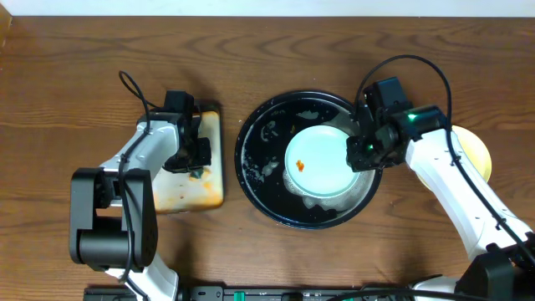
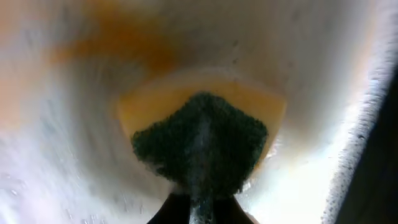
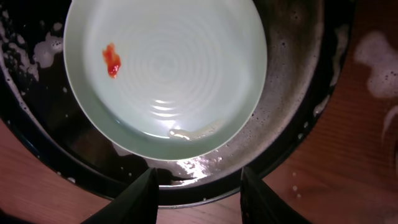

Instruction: Clean dirty plates on tray and stack at the side

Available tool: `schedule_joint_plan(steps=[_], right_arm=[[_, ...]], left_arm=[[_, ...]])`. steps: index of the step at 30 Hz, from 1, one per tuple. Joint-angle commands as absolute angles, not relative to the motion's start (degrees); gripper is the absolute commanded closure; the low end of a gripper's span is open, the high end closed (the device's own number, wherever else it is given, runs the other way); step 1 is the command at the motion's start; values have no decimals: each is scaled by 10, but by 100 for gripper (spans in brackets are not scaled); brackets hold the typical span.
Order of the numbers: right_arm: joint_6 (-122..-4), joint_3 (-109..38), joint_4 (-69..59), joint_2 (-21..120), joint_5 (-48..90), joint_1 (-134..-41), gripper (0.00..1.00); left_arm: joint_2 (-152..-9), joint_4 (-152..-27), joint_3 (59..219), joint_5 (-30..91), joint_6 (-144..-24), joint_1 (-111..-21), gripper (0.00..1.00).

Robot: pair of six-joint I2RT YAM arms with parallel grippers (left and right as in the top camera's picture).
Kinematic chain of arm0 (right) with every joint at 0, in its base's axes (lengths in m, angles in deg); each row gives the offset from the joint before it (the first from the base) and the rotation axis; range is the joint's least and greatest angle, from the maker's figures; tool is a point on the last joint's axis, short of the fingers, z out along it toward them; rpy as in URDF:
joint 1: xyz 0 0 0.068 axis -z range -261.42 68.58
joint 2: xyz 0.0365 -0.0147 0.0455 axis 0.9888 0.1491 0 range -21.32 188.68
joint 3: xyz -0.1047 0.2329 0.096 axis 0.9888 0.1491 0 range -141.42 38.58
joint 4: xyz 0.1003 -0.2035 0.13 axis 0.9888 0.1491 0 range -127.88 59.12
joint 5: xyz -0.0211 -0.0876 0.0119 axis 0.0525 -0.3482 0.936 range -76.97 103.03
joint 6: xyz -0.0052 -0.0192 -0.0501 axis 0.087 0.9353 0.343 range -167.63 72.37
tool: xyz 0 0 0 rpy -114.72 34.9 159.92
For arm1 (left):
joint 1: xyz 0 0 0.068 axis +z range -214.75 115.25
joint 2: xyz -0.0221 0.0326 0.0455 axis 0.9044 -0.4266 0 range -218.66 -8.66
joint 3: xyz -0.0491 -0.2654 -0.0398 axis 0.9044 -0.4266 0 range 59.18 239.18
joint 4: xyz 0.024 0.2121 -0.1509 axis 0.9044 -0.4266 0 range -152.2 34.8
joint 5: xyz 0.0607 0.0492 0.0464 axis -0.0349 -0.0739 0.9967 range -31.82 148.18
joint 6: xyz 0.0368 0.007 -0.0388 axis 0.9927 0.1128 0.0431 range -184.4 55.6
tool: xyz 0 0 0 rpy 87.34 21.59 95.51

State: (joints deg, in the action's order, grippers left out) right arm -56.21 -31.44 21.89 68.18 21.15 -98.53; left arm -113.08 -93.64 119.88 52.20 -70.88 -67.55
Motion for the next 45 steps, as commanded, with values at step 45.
schedule_joint_plan(steps=[45], right_arm=[[-559,-121,-111,769,249,-901,82]], left_arm=[[-968,-1014,1196,601,-757,-670,92]])
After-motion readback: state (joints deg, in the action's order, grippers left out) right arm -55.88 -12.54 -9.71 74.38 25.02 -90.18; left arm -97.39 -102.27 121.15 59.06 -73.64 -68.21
